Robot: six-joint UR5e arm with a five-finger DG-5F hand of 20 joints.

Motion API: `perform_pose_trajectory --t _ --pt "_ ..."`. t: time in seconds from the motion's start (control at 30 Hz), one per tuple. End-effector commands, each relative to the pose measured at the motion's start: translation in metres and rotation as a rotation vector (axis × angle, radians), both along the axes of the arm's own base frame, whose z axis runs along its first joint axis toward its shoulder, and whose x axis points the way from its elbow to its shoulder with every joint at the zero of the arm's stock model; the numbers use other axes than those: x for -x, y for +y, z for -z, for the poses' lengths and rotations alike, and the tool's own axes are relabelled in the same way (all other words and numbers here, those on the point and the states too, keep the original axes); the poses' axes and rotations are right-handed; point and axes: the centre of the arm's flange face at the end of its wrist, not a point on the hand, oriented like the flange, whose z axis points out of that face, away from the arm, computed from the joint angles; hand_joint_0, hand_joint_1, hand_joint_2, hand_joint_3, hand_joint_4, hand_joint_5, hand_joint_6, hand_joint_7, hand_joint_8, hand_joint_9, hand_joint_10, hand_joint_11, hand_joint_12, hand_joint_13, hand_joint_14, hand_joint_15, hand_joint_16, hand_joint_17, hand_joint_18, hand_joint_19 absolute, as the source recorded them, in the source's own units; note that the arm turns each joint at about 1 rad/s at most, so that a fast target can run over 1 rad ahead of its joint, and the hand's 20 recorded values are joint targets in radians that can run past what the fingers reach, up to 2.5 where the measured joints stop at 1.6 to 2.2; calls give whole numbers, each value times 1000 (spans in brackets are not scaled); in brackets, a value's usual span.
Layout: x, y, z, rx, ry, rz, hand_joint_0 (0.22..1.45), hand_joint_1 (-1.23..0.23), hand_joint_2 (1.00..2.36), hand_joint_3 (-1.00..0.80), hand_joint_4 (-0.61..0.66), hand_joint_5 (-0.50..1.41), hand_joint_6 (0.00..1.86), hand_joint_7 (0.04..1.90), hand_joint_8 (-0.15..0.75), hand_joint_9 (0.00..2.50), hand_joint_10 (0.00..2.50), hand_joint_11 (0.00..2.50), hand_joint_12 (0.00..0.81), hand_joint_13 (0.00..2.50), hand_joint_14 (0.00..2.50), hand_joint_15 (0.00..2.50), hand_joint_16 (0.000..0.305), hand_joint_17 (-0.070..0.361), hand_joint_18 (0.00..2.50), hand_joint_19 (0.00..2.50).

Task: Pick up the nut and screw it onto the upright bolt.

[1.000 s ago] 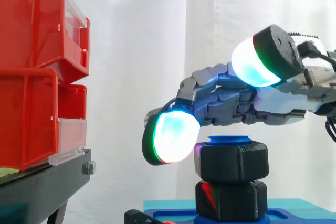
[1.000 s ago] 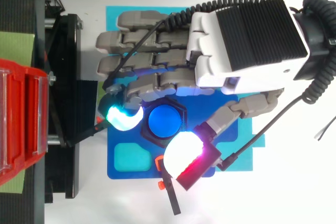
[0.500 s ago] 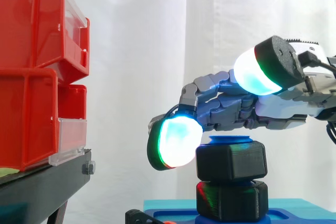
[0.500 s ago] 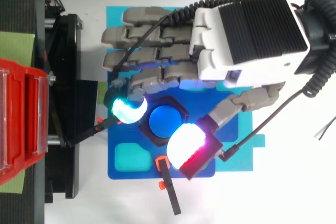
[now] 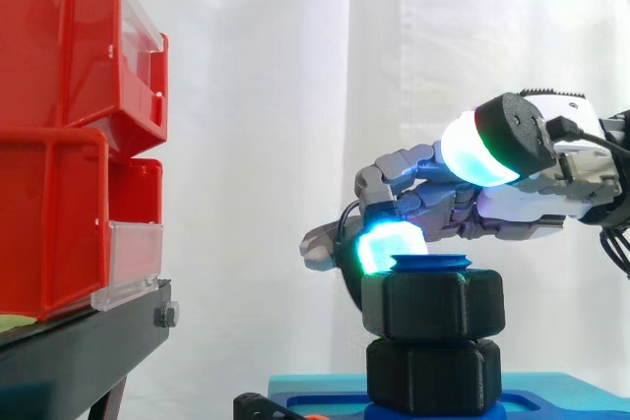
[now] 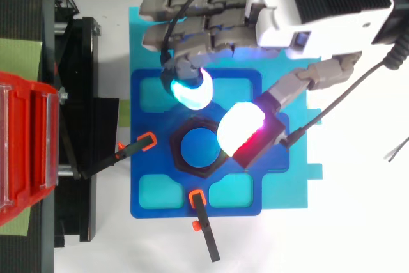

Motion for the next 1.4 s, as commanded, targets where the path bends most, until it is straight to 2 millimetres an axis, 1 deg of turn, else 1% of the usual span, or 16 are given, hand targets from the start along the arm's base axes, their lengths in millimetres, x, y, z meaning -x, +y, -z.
perform_pose_trajectory --t 0.0,0.1,0.2,0.27,0.37,0.43,0.57,0.6,0.63,0.77,0.83,0.87,0.9,0.97,1.13,1.37 --pt "0 -11 -9 -5 -3 -4 519 -216 1000 -500 215 -51 501 1439 261 509 0 0 289 283 0 0 31 71 0 0" --pt "0 -22 -20 -6 9 -9 525 -237 1000 -500 198 -26 502 1483 259 572 0 0 279 340 0 0 29 65 35 0" --pt "-3 -29 -44 4 12 -18 528 -245 1000 -500 192 -17 513 1467 264 615 0 0 270 373 0 0 28 62 62 0" --pt "-2 -31 -45 7 21 -17 529 -245 1000 -500 196 -29 501 1436 264 618 0 0 270 373 0 0 27 61 59 0" --pt "-3 -31 -47 8 14 -20 516 -222 1000 -500 278 -93 504 1081 243 529 0 0 285 289 0 0 30 68 0 0" --pt "-4 -29 -47 8 11 -24 509 -208 1000 -500 271 -123 504 899 227 461 0 0 294 244 0 0 33 74 0 0" --pt "-6 -21 -48 11 -1 -30 499 -178 1000 -500 231 -150 502 752 205 390 0 0 295 165 0 0 37 83 0 0" --pt "-8 -19 -47 11 -5 -33 493 -154 1000 -500 204 -159 502 706 192 356 0 0 303 86 0 0 42 93 0 0" --pt "-9 -16 -49 13 -15 -36 486 -119 1000 -500 201 -164 502 697 185 292 0 0 305 17 0 0 45 101 0 0" --pt "-11 -5 -45 21 -20 -41 472 -66 1000 -500 162 -186 501 652 170 203 0 0 313 0 0 0 49 111 0 0" --pt "-13 7 -42 22 -16 -33 468 -45 1000 -500 154 -191 501 650 170 162 0 0 320 0 0 0 50 112 0 0" --pt "-14 25 -36 17 -2 -37 467 -36 1000 -500 153 -193 501 649 170 149 0 0 320 0 0 0 50 113 0 0" --pt "-14 25 -36 17 -2 -37 466 -34 1000 -500 152 -193 501 648 169 139 0 0 321 0 0 0 50 113 0 0" --pt "-13 39 -26 13 19 -26 466 -30 1000 -500 148 -195 501 645 169 131 0 0 322 0 0 0 51 114 0 0" --pt "-12 49 -15 7 22 -5 467 -28 1000 -500 149 -196 501 648 171 130 0 0 324 0 0 0 50 113 0 0" --pt "-14 55 -14 2 14 -10 471 -30 1000 -500 159 -190 502 664 184 159 0 0 327 0 0 0 49 111 0 0"
